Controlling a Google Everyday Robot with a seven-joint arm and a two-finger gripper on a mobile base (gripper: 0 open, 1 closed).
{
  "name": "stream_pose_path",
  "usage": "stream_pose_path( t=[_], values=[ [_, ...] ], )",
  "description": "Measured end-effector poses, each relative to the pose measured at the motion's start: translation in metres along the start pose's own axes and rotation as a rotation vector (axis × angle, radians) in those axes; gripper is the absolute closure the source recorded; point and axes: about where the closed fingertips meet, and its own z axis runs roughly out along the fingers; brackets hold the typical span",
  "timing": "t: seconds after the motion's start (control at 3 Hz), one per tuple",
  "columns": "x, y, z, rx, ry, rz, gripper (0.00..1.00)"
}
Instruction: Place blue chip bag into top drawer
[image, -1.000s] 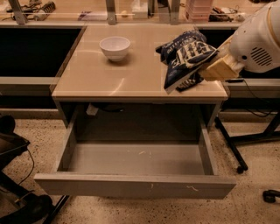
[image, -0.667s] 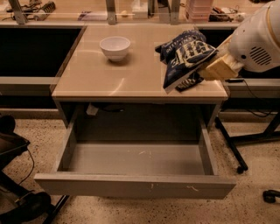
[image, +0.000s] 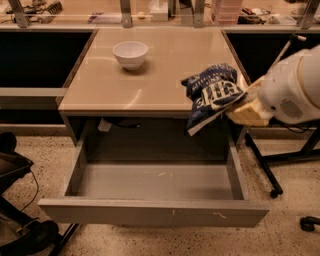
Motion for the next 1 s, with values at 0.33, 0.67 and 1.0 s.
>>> stream_pose_path(
  t=[0.33, 0.67, 1.0],
  values=[
    [0.054, 0.029, 0.045, -0.060, 0.049, 0.066, 1.00],
    [0.111, 0.042, 0.100, -0.139, 0.121, 0.137, 1.00],
    [0.111, 0.042, 0.100, -0.139, 0.121, 0.137, 1.00]
  ],
)
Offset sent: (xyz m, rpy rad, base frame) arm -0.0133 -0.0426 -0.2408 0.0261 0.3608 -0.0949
